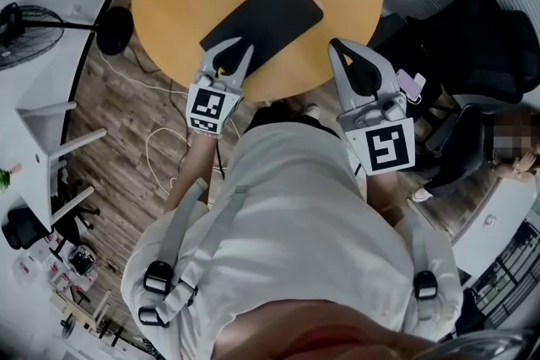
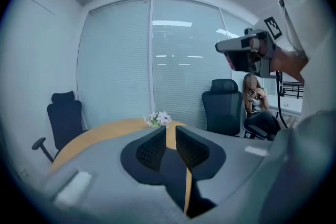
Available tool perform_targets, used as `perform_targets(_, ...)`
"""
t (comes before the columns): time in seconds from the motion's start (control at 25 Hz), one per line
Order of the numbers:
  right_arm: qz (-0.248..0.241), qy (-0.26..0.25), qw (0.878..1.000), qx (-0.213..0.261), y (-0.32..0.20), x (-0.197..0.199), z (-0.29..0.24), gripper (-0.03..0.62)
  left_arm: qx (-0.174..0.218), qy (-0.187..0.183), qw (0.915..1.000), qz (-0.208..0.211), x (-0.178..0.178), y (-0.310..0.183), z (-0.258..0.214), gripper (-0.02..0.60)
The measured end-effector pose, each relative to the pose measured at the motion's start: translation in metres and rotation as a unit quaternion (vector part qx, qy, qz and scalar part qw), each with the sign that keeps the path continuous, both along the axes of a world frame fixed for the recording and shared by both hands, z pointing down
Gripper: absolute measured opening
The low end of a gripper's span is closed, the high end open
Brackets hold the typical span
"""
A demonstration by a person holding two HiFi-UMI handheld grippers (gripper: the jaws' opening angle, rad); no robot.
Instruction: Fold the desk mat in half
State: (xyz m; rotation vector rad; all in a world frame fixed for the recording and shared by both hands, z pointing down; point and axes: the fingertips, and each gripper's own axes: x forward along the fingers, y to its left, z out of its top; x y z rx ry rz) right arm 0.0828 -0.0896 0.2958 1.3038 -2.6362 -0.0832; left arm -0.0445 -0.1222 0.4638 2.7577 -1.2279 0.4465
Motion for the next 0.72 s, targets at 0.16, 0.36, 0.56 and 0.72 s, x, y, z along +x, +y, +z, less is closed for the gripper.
perform_targets(0.16, 0.001, 0.001, 1.000, 0.005, -0.004, -0.004, -0.006, 0.005, 0.041, 0.032, 0.9986, -0.008, 0.012, 0.001, -0.059, 0.064)
perform_targets(0.36, 0.007, 0.005, 1.000, 0.014, -0.009, -0.006, -0.013, 0.005, 0.068, 0.087, 0.9939, 0.008, 0.029, 0.003, -0.119, 0.061)
perform_targets(0.56, 0.009, 0.000, 1.000, 0.009, -0.013, -0.006, -0.017, 0.005, 0.083, 0.116, 0.9897, -0.008, 0.030, 0.001, -0.155, 0.057)
perform_targets(0.72, 0.010, 0.000, 1.000, 0.002, -0.015, -0.007, -0.019, 0.005, 0.096, 0.123, 0.9877, -0.011, 0.028, 0.003, -0.177, 0.054)
